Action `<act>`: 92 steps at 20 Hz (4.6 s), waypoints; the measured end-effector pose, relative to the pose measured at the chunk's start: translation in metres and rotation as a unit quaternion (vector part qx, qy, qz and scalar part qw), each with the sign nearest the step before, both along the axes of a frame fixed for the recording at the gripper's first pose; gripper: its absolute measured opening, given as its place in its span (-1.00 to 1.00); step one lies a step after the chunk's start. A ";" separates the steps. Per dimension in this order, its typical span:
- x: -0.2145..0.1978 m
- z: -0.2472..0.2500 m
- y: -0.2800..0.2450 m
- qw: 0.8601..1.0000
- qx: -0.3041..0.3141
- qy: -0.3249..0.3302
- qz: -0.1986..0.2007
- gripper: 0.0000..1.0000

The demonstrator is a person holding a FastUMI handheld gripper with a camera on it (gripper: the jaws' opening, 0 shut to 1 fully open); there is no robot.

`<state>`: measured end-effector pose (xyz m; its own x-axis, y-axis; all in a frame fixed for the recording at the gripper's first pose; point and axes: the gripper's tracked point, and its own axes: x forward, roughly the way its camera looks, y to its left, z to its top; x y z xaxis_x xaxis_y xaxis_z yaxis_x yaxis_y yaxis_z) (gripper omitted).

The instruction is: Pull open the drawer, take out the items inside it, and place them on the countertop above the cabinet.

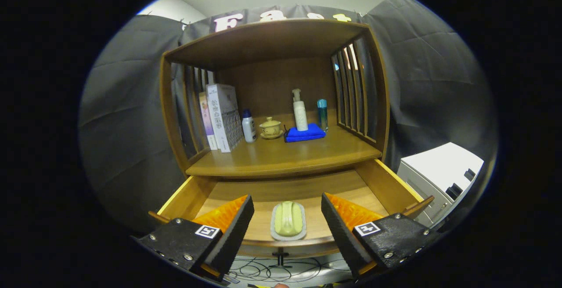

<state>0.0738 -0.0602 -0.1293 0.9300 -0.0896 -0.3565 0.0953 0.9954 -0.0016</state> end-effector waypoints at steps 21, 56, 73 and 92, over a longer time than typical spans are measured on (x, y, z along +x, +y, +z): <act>0.065 -0.122 0.010 0.965 -0.050 0.250 -0.057 0.59; 0.185 0.023 0.036 0.996 -0.085 0.028 -0.001 -0.74; 0.240 0.004 0.040 0.998 -0.054 -0.011 0.030 0.09; -0.023 0.032 0.066 0.981 -0.077 -0.162 0.079 0.89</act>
<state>0.0510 0.0058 -0.0970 0.9988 0.0358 -0.0345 -0.0406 0.9881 -0.1483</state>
